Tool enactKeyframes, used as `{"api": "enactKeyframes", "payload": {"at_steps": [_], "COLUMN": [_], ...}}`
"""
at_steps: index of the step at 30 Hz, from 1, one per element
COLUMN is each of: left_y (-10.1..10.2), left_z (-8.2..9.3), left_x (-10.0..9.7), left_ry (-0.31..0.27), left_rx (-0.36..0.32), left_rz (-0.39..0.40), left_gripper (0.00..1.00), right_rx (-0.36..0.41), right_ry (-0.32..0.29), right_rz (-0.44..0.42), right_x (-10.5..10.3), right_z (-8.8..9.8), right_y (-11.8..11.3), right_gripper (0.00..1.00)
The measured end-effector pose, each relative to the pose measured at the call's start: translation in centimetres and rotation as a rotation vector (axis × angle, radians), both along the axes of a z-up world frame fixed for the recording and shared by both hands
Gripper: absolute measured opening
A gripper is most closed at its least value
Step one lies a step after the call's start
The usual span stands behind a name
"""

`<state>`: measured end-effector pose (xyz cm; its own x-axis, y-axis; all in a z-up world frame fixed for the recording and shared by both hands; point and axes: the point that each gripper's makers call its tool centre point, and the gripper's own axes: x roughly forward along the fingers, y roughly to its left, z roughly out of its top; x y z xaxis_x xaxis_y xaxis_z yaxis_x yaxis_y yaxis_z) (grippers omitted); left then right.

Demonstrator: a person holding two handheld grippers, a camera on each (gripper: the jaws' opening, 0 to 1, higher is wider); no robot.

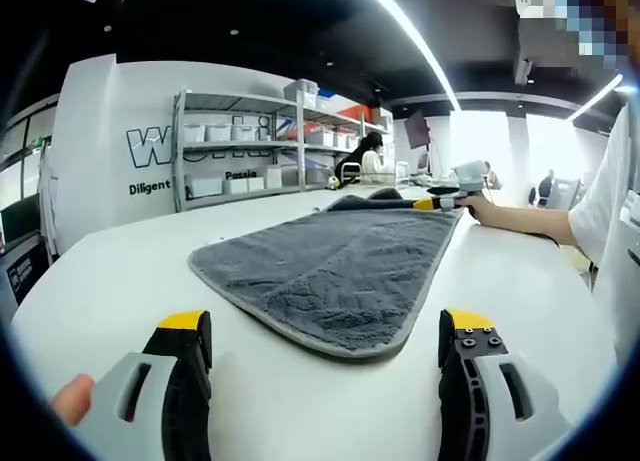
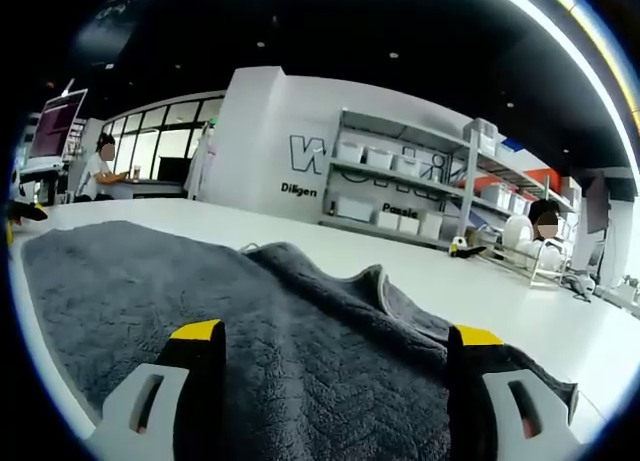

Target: Open the folded towel by lifting each exposed corner and separating the folded layers until the towel lies flat within the target outline without major curled edges

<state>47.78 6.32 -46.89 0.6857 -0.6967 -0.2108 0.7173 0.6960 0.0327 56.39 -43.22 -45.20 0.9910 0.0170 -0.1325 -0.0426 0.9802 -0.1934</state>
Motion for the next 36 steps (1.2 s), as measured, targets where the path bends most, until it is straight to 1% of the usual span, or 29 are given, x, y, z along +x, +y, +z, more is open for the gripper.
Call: {"api": "enactKeyframes", "payload": {"at_steps": [4, 10, 19, 23, 27, 29, 31, 34, 36], "left_y": [0.1, 0.2, -0.1, -0.3, -0.5, -0.4, -0.5, -0.6, -0.6], "left_z": [-0.1, -0.1, -0.3, -0.3, -0.4, -0.4, -0.3, -0.3, -0.3], "left_x": [0.0, 0.1, -0.5, -0.7, -0.9, -0.9, -0.9, -1.0, -0.9], "left_ry": [0.002, 0.007, 0.008, 0.008, 0.005, 0.006, 0.013, 0.013, 0.012], "left_rx": [0.003, 0.001, 0.000, 0.002, 0.005, 0.004, -0.007, -0.005, -0.004], "left_rz": [0.004, 0.009, 0.000, -0.008, -0.016, -0.016, -0.018, -0.024, -0.023], "left_gripper": [0.93, 0.93, 0.93, 0.93, 0.93, 0.93, 0.93, 0.93, 0.93], "right_rx": [-0.004, -0.014, -0.004, 0.009, 0.017, -0.021, -0.023, -0.005, -0.003], "right_ry": [-0.005, -0.019, -0.018, -0.013, -0.004, 0.002, -0.013, -0.034, -0.034], "right_rz": [0.004, 0.001, -0.007, -0.021, -0.038, -0.055, -0.084, -0.122, -0.132], "right_x": [0.1, -0.1, -0.3, -0.3, -0.2, -0.4, -0.5, -0.3, 0.1], "right_z": [0.1, 0.5, 0.4, 0.2, 0.0, 0.1, 0.7, 1.6, 1.9], "right_y": [0.0, -0.1, -0.4, -0.8, -1.5, -2.0, -3.1, -4.3, -4.8], "right_gripper": [0.91, 0.84, 0.84, 0.87, 0.92, 0.94, 0.96, 0.95, 0.90]}}
